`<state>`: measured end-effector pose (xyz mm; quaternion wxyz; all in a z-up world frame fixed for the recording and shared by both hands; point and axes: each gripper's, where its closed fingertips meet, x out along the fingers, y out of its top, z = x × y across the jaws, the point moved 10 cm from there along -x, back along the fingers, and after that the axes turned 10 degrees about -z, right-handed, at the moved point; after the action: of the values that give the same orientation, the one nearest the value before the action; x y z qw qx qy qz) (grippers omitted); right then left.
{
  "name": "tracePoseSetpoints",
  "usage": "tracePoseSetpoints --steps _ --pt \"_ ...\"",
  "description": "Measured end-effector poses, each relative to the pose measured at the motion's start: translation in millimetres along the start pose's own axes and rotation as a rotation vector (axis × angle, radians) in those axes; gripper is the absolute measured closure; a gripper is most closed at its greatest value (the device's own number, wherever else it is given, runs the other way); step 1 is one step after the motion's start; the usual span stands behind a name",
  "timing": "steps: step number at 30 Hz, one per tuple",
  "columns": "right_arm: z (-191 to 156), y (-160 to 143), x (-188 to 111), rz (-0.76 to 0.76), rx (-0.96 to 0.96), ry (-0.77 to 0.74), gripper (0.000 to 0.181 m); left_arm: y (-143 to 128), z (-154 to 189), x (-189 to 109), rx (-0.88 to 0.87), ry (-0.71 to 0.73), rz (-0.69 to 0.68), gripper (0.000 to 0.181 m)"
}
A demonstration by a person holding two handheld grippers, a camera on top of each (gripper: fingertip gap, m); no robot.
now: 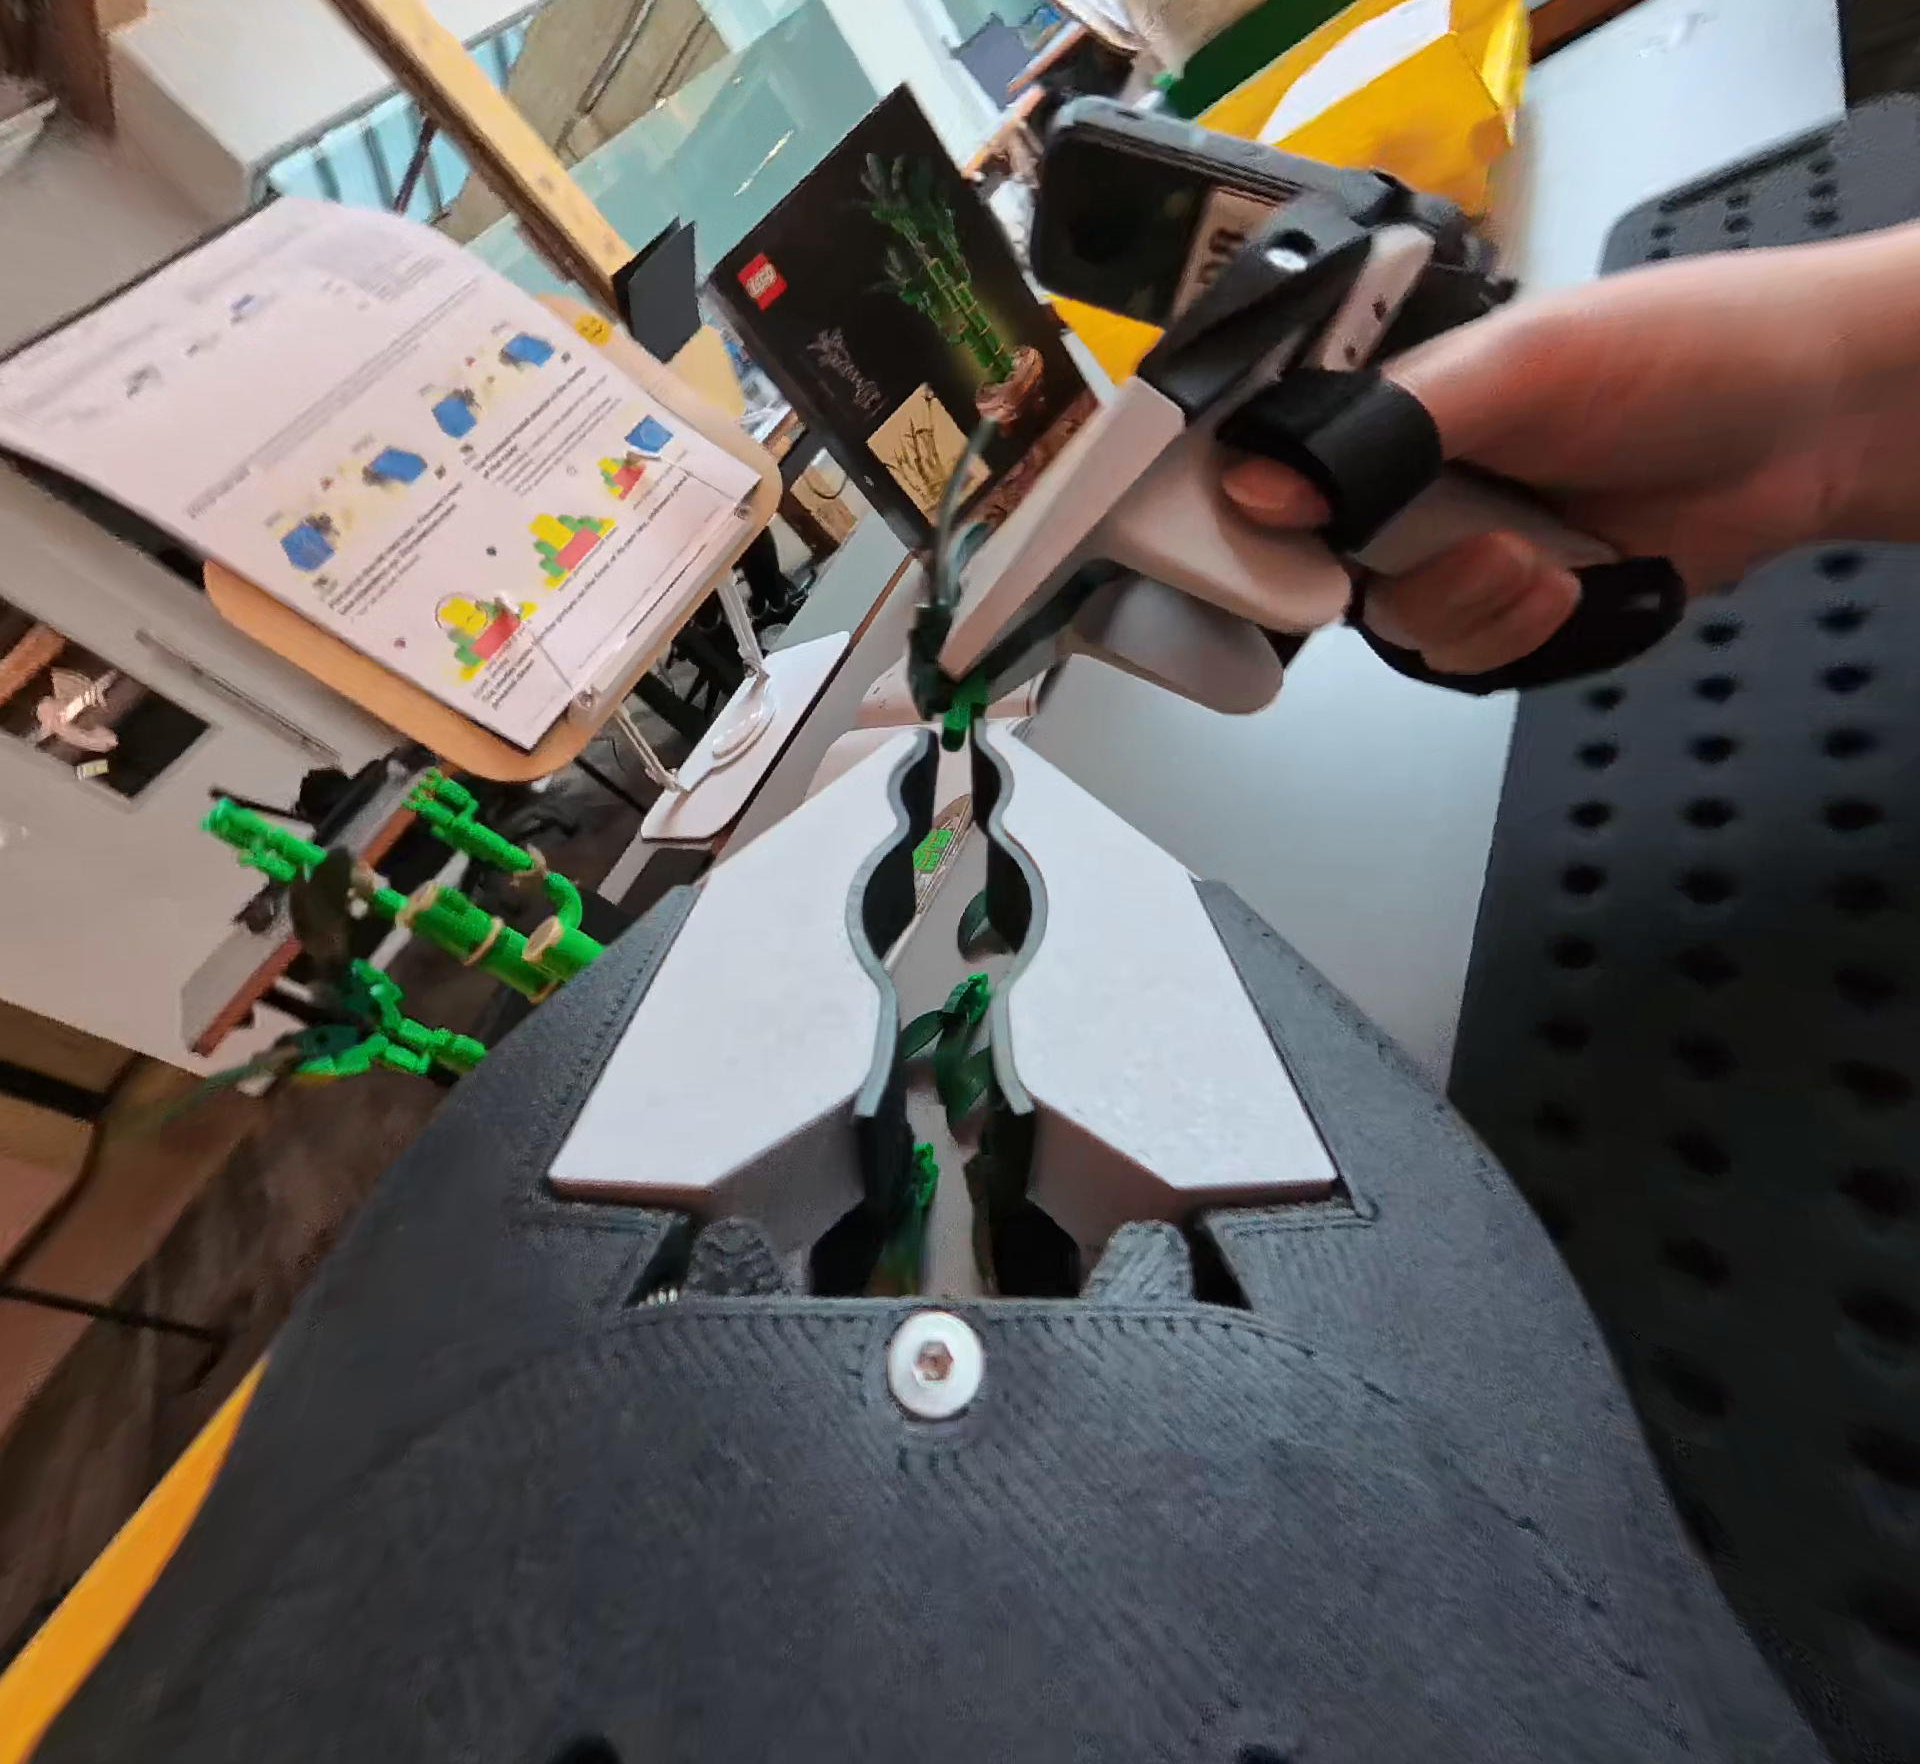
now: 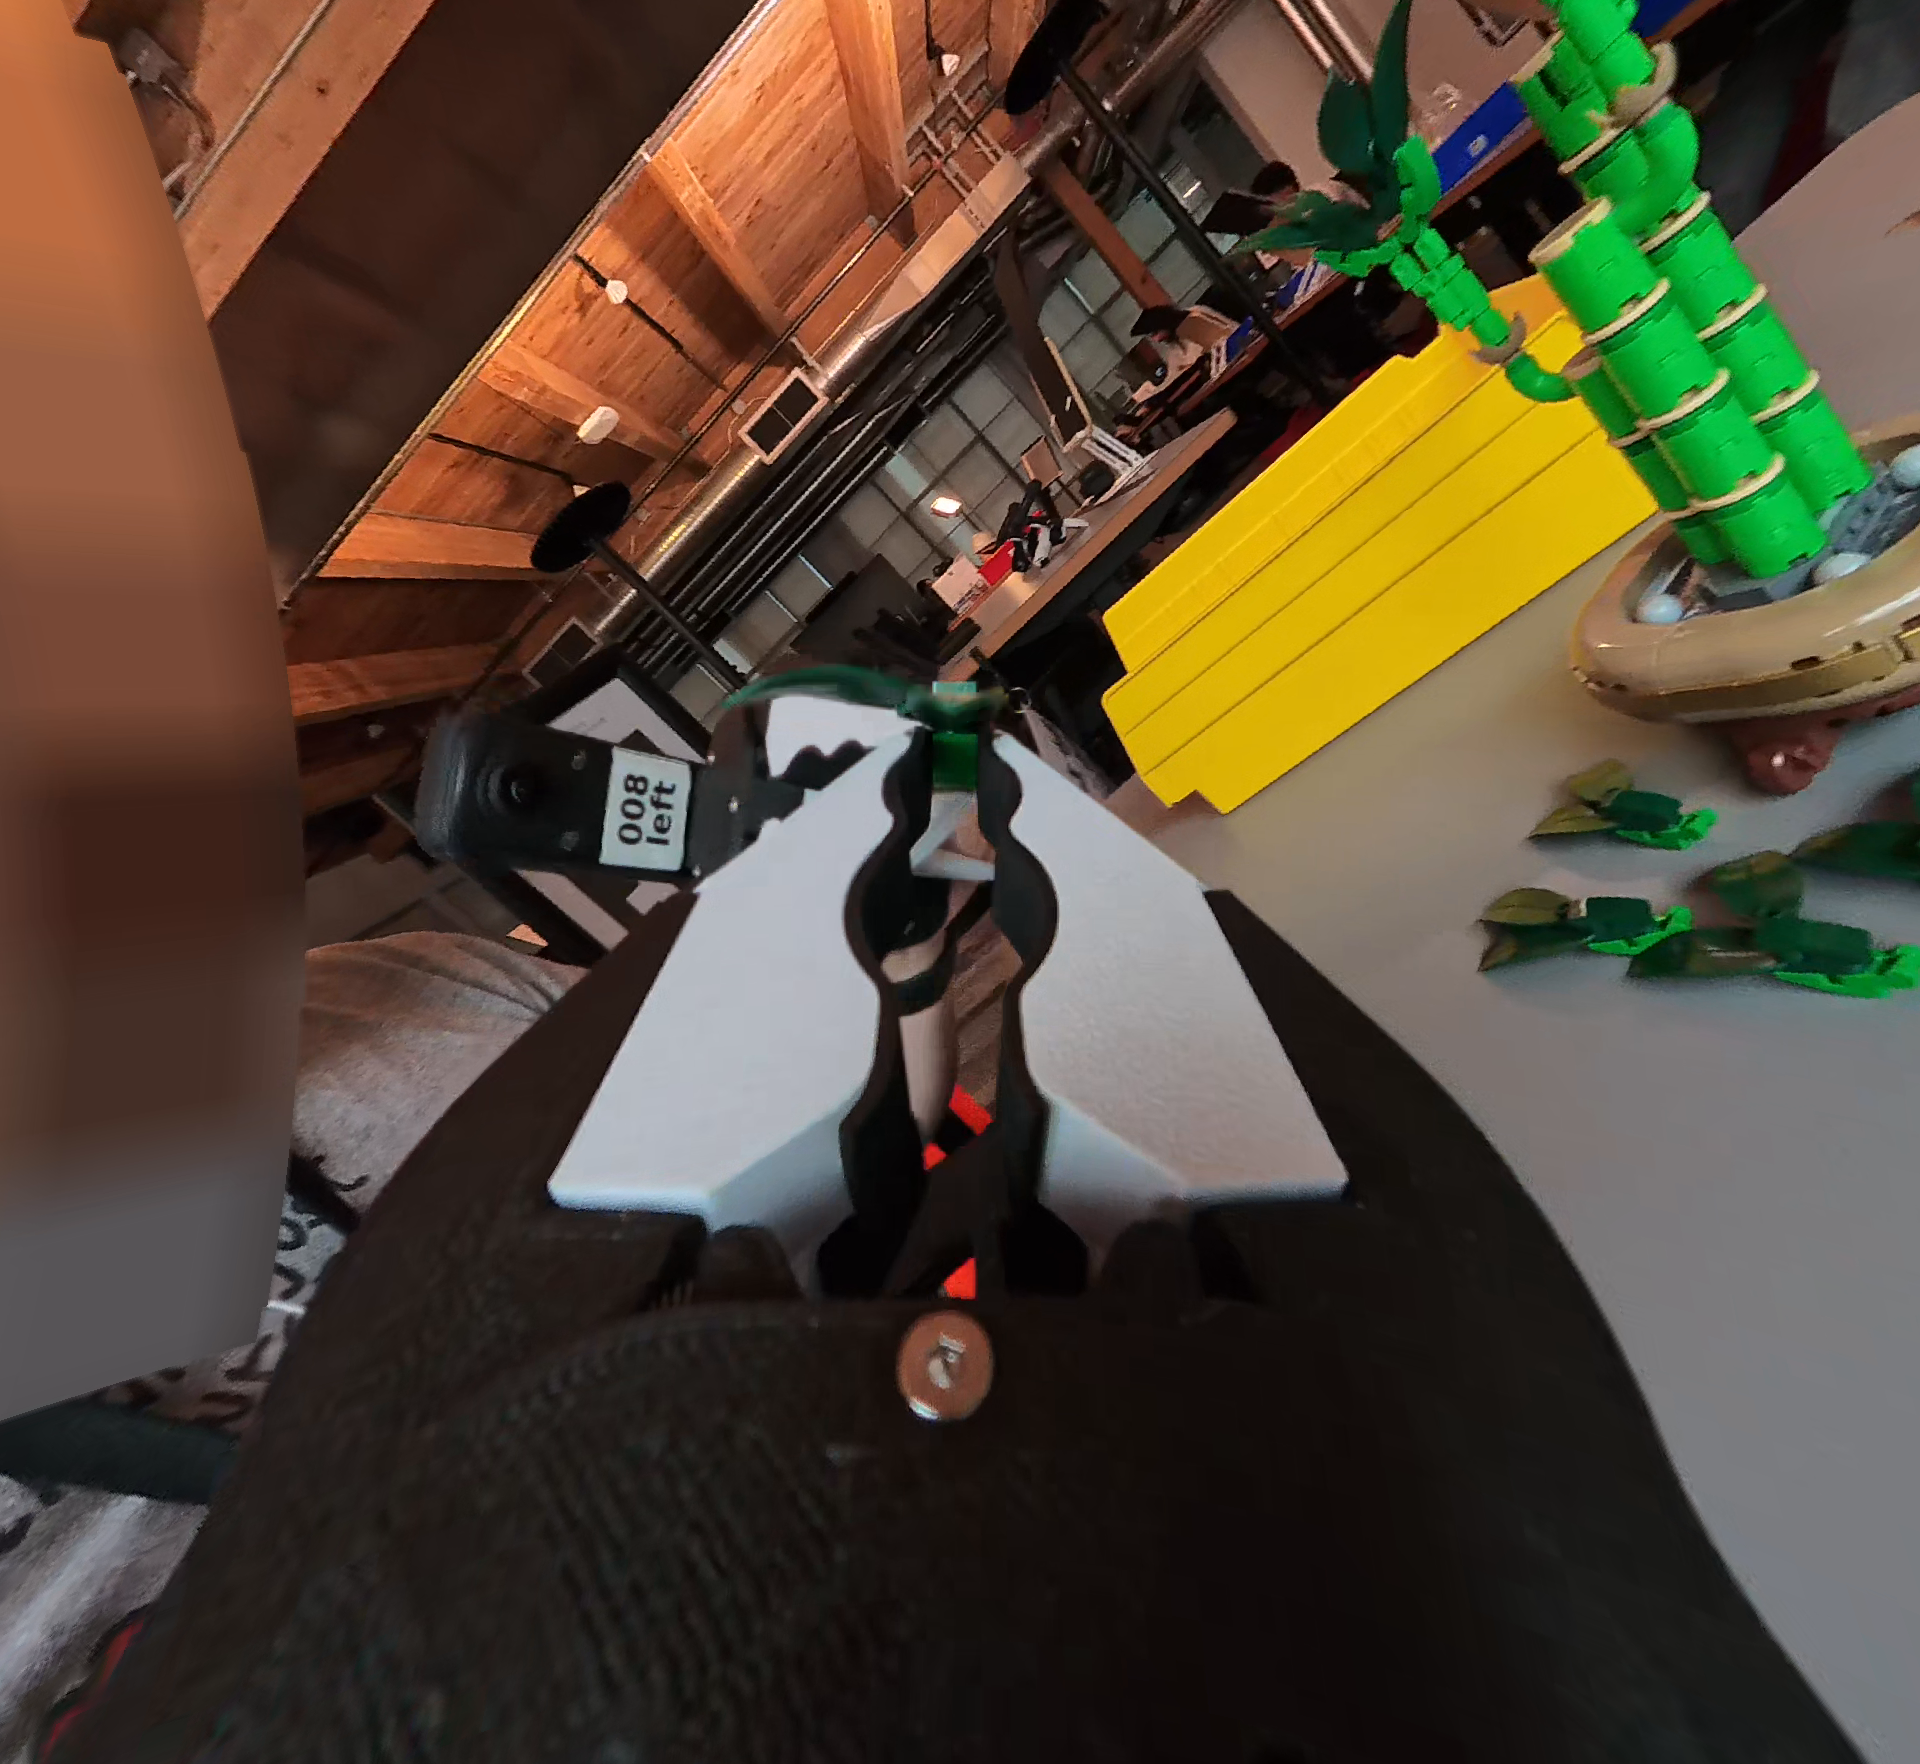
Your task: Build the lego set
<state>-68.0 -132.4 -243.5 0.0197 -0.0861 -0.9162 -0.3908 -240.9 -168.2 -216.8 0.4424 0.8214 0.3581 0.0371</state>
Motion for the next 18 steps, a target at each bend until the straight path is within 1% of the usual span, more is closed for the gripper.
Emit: tracePoseSetpoints --steps 2,5,10,14,18 --pt "1 -2 -1 -0.008 0.020 0.011 0.175 0 3 -1 0.085 0.016 -0.003 0.178" --pt "2 -4 -2 -0.014 0.029 0.008 0.175 -1 7 0 0.153 0.040 -0.025 0.178" --pt "1 -6 -3 -0.023 0.036 0.036 0.175 0 11 -2 0.177 0.057 -0.006 0.179" --pt "-2 -8 0 -0.076 0.016 0.035 0.172 0 12 -4 0.171 0.041 0.020 0.179" --pt "-4 -8 -1 -0.056 0.012 0.053 0.169 -1 12 -5 0.164 0.036 0.027 0.179"
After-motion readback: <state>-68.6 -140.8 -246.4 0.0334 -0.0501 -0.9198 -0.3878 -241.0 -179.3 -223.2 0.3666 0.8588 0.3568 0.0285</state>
